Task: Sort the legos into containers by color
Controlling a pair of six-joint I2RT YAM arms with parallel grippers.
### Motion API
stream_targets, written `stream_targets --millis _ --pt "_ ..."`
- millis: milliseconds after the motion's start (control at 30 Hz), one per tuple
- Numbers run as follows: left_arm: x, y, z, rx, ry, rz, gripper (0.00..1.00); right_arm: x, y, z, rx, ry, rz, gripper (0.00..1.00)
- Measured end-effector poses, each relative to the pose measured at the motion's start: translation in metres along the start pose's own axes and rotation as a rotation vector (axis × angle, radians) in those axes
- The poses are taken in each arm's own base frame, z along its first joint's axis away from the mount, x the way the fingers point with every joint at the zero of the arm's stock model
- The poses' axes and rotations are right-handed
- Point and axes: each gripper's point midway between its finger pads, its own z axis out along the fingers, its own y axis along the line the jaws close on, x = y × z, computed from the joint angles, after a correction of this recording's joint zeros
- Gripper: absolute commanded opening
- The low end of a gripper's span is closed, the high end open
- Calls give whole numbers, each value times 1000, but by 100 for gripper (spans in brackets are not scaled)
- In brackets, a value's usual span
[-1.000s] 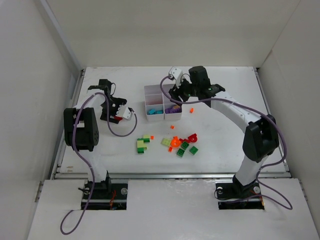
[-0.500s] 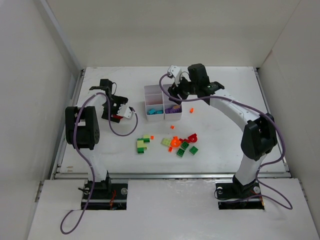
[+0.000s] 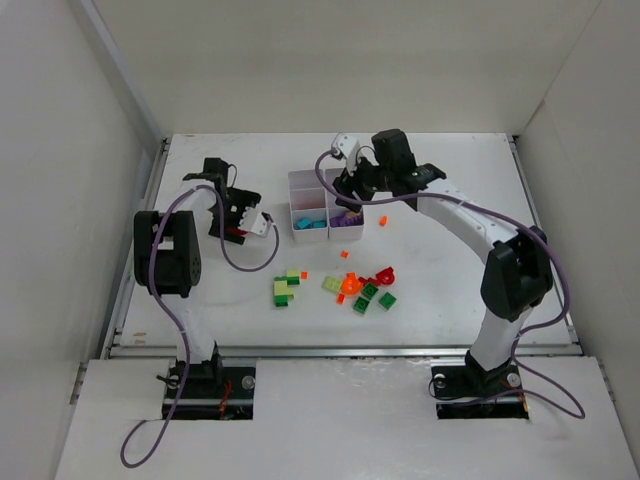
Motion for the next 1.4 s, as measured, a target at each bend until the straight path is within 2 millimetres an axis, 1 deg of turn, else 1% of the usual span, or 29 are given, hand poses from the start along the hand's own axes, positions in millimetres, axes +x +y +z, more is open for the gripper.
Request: stream_targets --millis 33,67,167,333,433,533,567,633,700,733,767,833,900,967,1100,1233,1400 --pt "-1 0 1 2 -2 2 81 0 0 1 -1 1 0 70" --pt "-3 0 1 4 -7 5 77 1 0 1 -2 3 1 70" --pt "-12 -1 3 10 -35 13 68 5 1 3 -7 15 7 70" --pt "-24 -7 2 23 -83 10 56 8 2 4 -11 23 11 70" --pt "-37 -18 0 45 -139 -18 54 7 2 4 -13 21 10 70" --pt "-54 -25 -3 59 -211 -119 54 7 2 4 -14 20 10 70" --pt "-59 -26 -4 60 -236 -167 56 7 3 4 -15 20 10 70" --pt "-71 -28 -6 63 -282 -262 63 6 3 4 -16 20 9 70" --pt "-81 -28 -7 69 -327 -367 72 6 4 4 -19 19 9 70" --pt "-86 -28 -8 74 -347 -412 79 6 4 4 -20 19 8 70" --pt "-90 -29 -9 79 -367 -450 82 6 4 4 -20 19 8 70" --pt "-98 -30 -13 97 -401 -508 87 6 5 5 -21 18 8 70" --pt "-101 -31 -17 113 -413 -532 91 6 5 5 -21 18 8 70" --pt "-101 -27 -21 107 -411 -512 100 6 5 4 -20 18 8 70" --pt "-94 -23 -27 100 -379 -412 100 6 5 4 -21 18 8 70" --pt "-81 -24 -25 96 -316 -280 100 6 5 5 -21 18 8 70" --pt "-65 -4 -21 28 -234 -91 100 7 7 6 -26 21 7 70"
